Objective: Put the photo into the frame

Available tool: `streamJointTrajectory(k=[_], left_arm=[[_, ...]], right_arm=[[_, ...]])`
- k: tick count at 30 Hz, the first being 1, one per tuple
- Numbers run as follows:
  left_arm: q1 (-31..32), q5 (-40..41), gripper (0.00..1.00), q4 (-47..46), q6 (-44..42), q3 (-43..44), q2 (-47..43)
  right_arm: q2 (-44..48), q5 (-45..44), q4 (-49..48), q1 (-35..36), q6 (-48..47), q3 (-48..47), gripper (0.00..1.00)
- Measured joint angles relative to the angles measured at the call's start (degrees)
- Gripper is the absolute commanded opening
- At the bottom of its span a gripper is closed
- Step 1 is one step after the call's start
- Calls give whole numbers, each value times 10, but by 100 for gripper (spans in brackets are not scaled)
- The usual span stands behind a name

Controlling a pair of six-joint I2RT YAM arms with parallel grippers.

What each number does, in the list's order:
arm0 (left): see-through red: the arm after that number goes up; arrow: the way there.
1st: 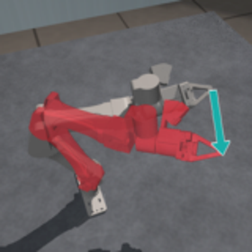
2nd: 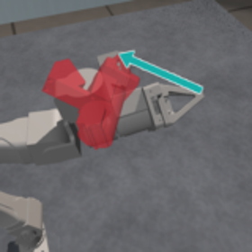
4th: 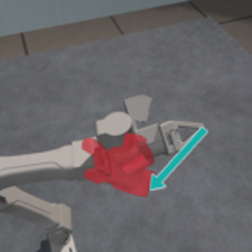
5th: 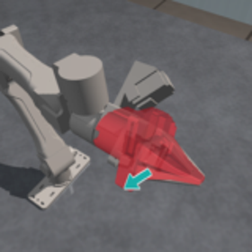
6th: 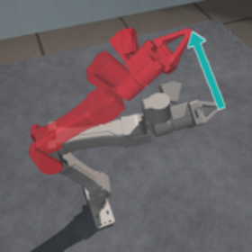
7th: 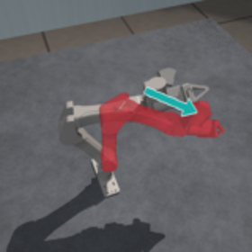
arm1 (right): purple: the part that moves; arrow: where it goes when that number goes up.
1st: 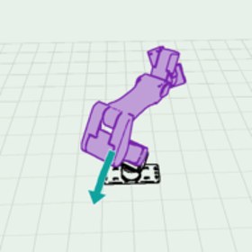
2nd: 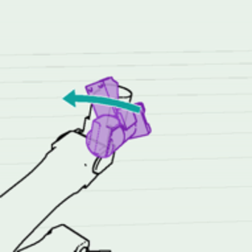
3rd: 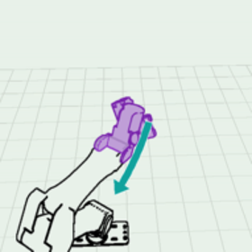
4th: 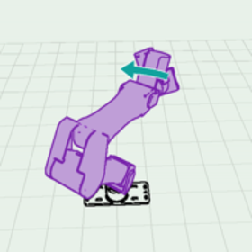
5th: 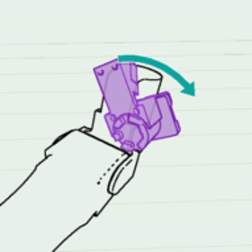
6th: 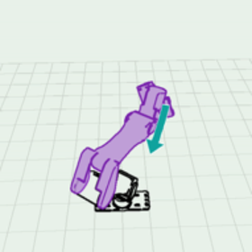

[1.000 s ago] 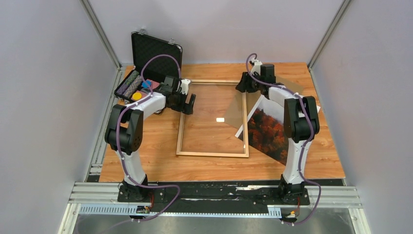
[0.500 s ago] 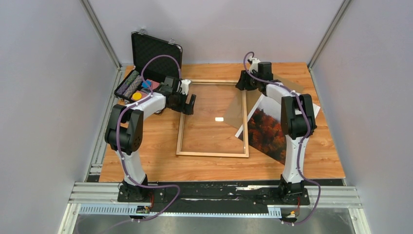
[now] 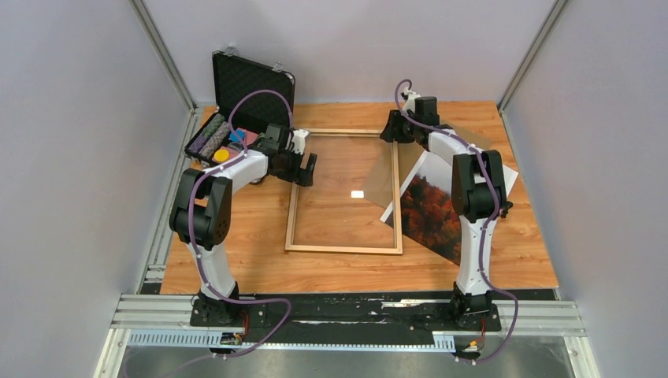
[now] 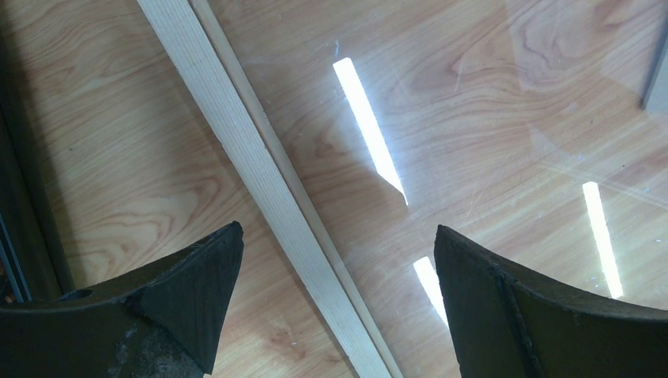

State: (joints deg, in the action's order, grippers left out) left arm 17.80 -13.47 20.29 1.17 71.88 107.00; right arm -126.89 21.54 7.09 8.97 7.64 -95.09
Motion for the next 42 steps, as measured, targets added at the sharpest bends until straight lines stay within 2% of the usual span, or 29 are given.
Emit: streamJointTrajectory(k=[7, 15, 20, 29, 42], left_arm=[[0, -1, 98, 0, 0, -1, 0], [0, -7, 98, 0, 1, -4, 0], [0, -11, 98, 0, 1, -4, 0], [0, -13, 98, 0, 1, -4, 0], [-3, -9, 98, 5, 0, -4, 0]], right_arm=[[-3, 6, 5, -8, 77, -6, 48], [-14, 76, 9, -35, 191, -6, 46], [-17, 117, 12, -45, 226, -6, 43], [-33, 213, 9, -60, 238, -7, 41], [-53, 344, 6, -74, 175, -22, 39]])
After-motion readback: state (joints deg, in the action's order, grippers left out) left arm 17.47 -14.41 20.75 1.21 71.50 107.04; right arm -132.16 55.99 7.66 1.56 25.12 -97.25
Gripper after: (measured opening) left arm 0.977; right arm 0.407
